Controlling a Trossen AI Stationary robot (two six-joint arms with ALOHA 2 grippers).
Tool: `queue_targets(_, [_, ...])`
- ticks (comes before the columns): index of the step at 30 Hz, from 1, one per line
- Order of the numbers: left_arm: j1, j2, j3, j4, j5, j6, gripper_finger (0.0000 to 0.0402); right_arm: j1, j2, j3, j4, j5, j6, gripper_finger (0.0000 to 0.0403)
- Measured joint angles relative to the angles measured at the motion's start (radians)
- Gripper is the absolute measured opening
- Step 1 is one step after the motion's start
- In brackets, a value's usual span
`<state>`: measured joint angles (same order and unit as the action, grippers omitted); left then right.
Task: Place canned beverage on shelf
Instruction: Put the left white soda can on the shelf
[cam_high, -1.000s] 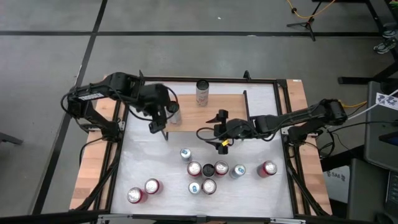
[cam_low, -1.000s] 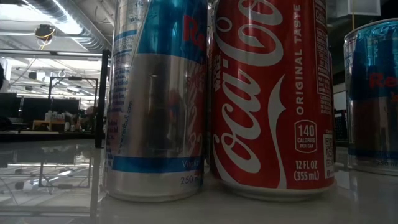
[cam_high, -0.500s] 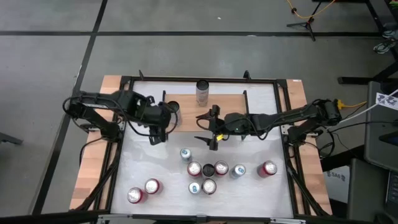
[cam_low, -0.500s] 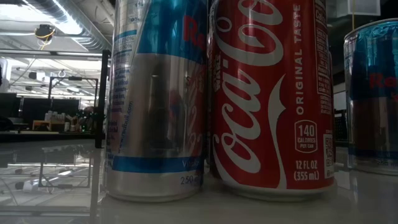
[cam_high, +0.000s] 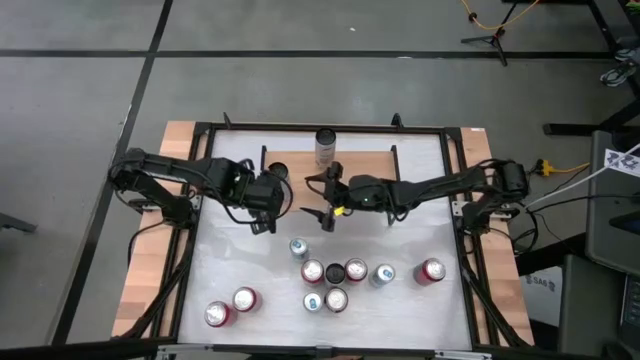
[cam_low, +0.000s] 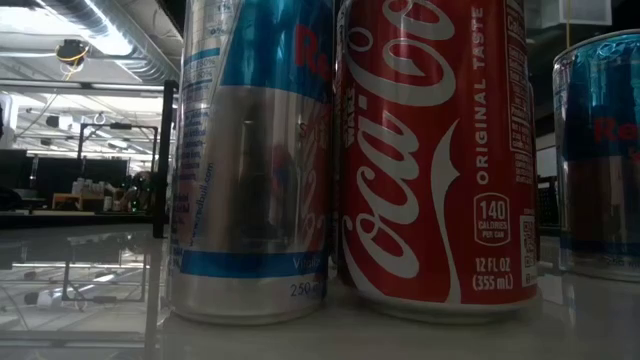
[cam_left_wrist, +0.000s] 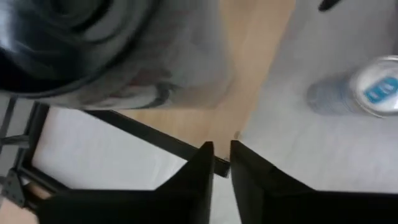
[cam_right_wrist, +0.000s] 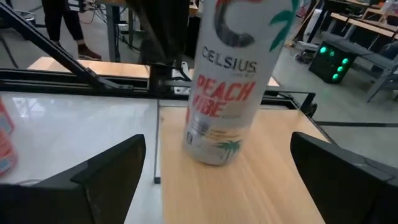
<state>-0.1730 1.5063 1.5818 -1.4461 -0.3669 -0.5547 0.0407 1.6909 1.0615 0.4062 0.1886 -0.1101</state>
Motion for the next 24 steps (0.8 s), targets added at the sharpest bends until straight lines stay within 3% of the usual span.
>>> queue_targets(4, [0.0, 0.0, -0.012, -0.001, -0.027, -0.045, 0.0004, -0.011, 0.044, 0.0, 0.056, -0.014, 0.0, 0.0392])
queue_targets(24, [0.0, 0.0, -0.012, 0.071, -0.058, -0.099, 0.0, -0.017, 0.081, 0.0, 0.206, -0.051, -0.012, 0.0392])
